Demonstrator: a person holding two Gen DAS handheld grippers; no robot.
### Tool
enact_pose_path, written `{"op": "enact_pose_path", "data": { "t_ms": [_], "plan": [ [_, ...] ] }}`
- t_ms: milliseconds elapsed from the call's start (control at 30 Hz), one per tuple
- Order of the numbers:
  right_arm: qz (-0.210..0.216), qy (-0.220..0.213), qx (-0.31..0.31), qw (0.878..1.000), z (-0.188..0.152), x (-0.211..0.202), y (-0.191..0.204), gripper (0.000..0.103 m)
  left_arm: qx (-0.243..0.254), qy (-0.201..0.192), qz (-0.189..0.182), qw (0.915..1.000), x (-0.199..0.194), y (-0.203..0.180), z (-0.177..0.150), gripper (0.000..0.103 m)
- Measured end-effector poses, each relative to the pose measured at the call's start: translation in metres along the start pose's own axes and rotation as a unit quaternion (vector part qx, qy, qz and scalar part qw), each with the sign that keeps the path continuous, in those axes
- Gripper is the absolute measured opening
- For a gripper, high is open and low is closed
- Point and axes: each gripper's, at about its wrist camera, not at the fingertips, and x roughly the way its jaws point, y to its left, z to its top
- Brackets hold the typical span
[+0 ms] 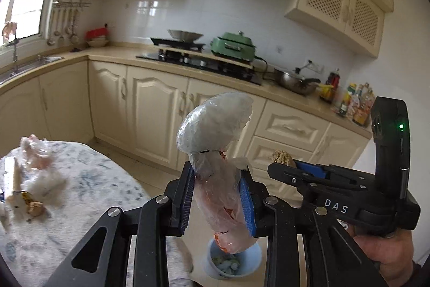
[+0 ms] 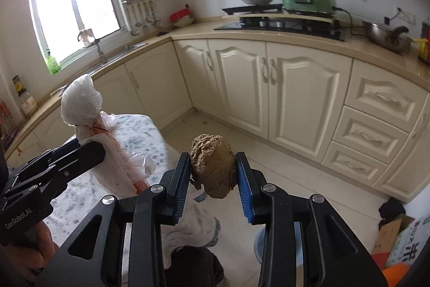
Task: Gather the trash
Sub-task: 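Carry the brown lump and white plastic bag toward the blue bin, then open the right tool over the bin while the left tool releases the bag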
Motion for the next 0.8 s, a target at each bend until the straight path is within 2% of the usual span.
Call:
{"op": "enact_pose_path", "data": {
  "t_ms": [167, 300, 333, 467, 567, 600, 667, 700, 733, 767, 800],
  "plan": [
    [-0.046, 0.038, 0.059, 0.996, -0.032, 0.018, -0.076, 0.034, 0.006, 0.065, -0.042, 0.997, 0.073, -0.047, -0.014, 0.028],
    [-0.063, 0.083, 0.111, 0.988, -0.067, 0.05, -0.129, 0.034, 0.006, 0.134, -0.052, 0.9896, 0.136, -0.077, -0.033, 0.025],
    [-0.064, 0.095, 0.124, 0.986, -0.076, 0.061, -0.142, 0.034, 0.008, 0.151, -0.055, 0.987, 0.152, -0.085, -0.039, 0.019],
    [-0.07, 0.14, 0.166, 0.974, -0.11, 0.099, -0.185, 0.034, 0.016, 0.221, -0.068, 0.9728, 0.216, -0.113, -0.058, 0.02],
    [-0.073, 0.173, 0.191, 0.963, -0.136, 0.133, -0.214, 0.034, 0.016, 0.279, -0.057, 0.9585, 0.265, -0.13, -0.078, 0.02],
    [-0.074, 0.188, 0.198, 0.959, -0.145, 0.144, -0.223, 0.035, 0.016, 0.295, -0.05, 0.9541, 0.275, -0.137, -0.084, 0.021],
    [-0.071, 0.211, 0.215, 0.951, -0.165, 0.165, -0.239, 0.036, 0.021, 0.303, -0.041, 0.9517, 0.281, -0.15, -0.088, 0.026],
    [-0.069, 0.218, 0.222, 0.948, -0.171, 0.172, -0.244, 0.036, 0.027, 0.3, -0.032, 0.9529, 0.28, -0.156, -0.088, 0.041],
    [-0.067, 0.227, 0.229, 0.944, -0.179, 0.18, -0.25, 0.037, 0.033, 0.295, -0.022, 0.9547, 0.279, -0.161, -0.086, 0.067],
    [-0.068, 0.237, 0.234, 0.94, -0.186, 0.187, -0.254, 0.041, 0.04, 0.285, -0.008, 0.9576, 0.274, -0.167, -0.086, 0.082],
    [-0.071, 0.246, 0.241, 0.936, -0.193, 0.194, -0.259, 0.061, 0.048, 0.273, 0.007, 0.9607, 0.269, -0.167, -0.082, 0.102]
  ]
}}
